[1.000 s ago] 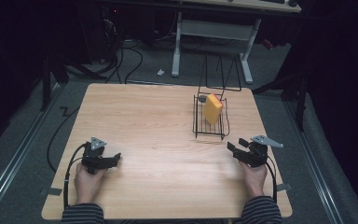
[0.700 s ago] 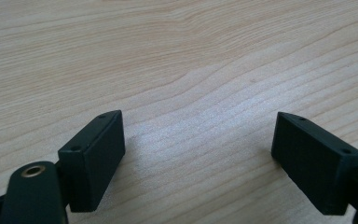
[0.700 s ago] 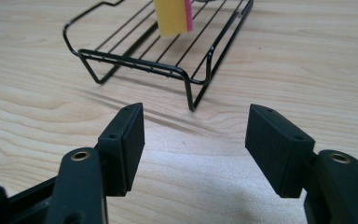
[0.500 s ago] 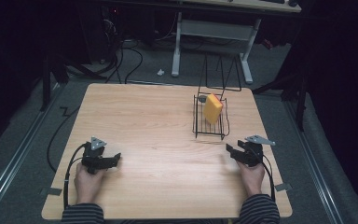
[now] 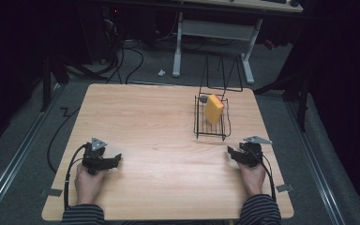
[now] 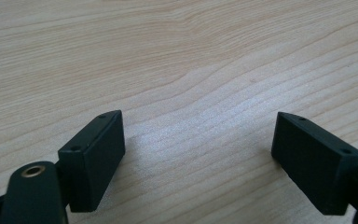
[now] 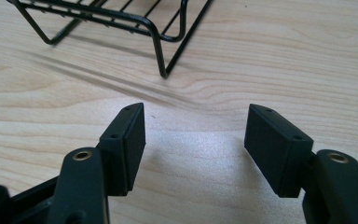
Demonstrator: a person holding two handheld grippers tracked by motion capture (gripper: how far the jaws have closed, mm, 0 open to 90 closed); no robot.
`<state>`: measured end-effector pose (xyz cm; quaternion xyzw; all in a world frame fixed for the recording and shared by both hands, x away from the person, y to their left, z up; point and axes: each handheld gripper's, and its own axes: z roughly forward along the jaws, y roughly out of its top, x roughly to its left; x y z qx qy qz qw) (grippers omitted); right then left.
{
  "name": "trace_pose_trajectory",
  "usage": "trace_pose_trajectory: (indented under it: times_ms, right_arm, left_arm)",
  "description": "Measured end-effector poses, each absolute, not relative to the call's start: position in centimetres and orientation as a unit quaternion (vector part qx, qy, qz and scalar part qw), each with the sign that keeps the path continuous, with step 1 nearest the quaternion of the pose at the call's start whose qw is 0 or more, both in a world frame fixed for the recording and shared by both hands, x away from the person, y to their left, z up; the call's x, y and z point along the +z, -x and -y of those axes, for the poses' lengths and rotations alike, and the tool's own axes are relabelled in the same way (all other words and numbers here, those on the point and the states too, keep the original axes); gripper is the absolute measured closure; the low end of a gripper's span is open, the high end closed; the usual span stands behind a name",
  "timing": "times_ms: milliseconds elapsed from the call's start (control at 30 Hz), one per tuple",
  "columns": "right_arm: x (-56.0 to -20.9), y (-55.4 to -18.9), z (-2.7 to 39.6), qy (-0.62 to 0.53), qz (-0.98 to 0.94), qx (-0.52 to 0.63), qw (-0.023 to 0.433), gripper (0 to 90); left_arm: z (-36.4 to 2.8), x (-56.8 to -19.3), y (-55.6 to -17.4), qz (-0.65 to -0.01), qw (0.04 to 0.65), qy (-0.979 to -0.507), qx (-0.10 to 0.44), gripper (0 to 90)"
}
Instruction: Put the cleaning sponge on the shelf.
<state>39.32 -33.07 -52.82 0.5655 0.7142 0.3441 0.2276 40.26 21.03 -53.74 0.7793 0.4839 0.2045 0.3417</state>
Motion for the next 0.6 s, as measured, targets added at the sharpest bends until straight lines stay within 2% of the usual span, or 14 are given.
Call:
trace_pose_trajectory:
  times_ms: [433,600]
  right_arm:
    - [-52.99,-39.78,32.66,-0.560,-0.725,0.322,0.237,38.3]
    - [-53.04,-39.76,32.38,-0.553,-0.732,0.309,0.249,35.6]
  left_arm:
    - [-21.03,-53.74,-40.26,-0.484,0.342,-0.779,0.205,17.8]
    - [-21.03,-53.74,-40.26,-0.484,0.342,-0.779,0.205,17.8]
